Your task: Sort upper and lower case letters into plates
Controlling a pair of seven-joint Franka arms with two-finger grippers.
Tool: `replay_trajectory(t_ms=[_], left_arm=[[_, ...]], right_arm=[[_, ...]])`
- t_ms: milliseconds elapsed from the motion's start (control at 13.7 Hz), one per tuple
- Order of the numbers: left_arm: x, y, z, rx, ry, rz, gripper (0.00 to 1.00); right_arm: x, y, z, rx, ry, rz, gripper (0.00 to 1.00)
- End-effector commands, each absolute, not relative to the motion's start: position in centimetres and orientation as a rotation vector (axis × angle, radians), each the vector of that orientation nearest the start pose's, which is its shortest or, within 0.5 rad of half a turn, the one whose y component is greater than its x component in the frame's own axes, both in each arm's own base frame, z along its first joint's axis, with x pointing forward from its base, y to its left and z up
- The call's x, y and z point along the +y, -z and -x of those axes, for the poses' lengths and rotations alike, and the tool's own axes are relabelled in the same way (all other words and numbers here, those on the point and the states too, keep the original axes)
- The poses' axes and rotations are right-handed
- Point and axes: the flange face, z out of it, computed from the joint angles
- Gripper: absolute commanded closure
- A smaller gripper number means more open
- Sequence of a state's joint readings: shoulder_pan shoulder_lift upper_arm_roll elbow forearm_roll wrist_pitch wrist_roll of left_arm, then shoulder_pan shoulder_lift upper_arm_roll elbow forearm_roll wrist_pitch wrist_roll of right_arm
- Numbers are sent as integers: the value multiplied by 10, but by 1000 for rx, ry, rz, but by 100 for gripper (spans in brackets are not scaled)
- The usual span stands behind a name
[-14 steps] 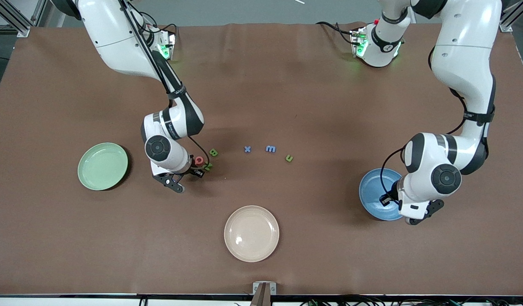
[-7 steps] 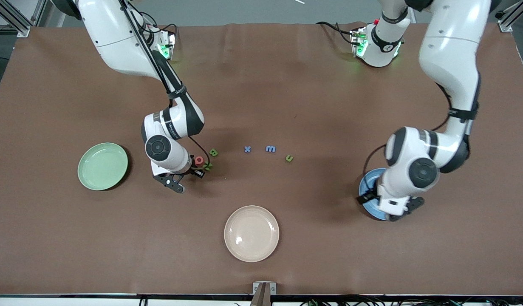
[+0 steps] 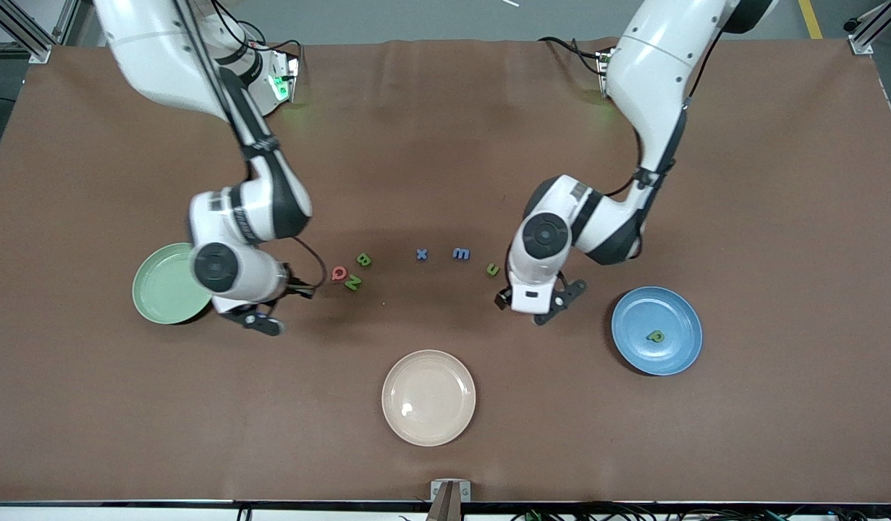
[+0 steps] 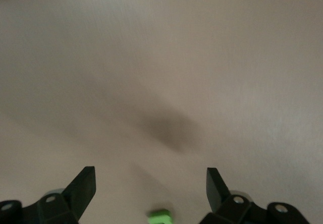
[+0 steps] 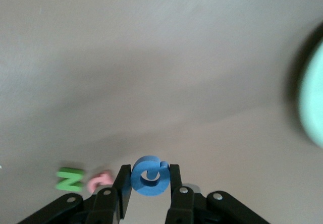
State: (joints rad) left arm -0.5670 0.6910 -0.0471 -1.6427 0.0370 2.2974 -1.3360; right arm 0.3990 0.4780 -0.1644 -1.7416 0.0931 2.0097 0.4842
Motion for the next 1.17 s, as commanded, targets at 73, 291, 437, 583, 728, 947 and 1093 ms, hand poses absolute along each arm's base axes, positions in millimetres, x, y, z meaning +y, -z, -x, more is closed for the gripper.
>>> replay_trajectory(t_ms=[73, 291, 437, 583, 728, 947, 1093], left_arm=[[-410, -184, -521, -1251, 10, 2890, 10], [-425, -177, -507, -1307, 0, 2856, 22], [-426, -174, -503, -1312, -4, 2848, 38], [-424, -171, -502, -1311, -9, 2840, 51], [-424, -172, -502, -1309, -9, 2841, 73], [-406, -207, -526, -1301, 37, 2858, 100], [-342, -245, -575, -1231, 65, 2888, 100]], right_arm=[[46, -319, -611, 176, -299, 3184, 85], [-44, -310, -608, 4, -294, 3152, 85], [-87, -294, -599, -72, -270, 3140, 85], [-116, -271, -584, -108, -201, 3146, 85], [-130, -240, -561, -98, -162, 3153, 85], [-129, -210, -535, -87, -162, 3154, 84], [-131, -203, -529, -79, -172, 3153, 83]])
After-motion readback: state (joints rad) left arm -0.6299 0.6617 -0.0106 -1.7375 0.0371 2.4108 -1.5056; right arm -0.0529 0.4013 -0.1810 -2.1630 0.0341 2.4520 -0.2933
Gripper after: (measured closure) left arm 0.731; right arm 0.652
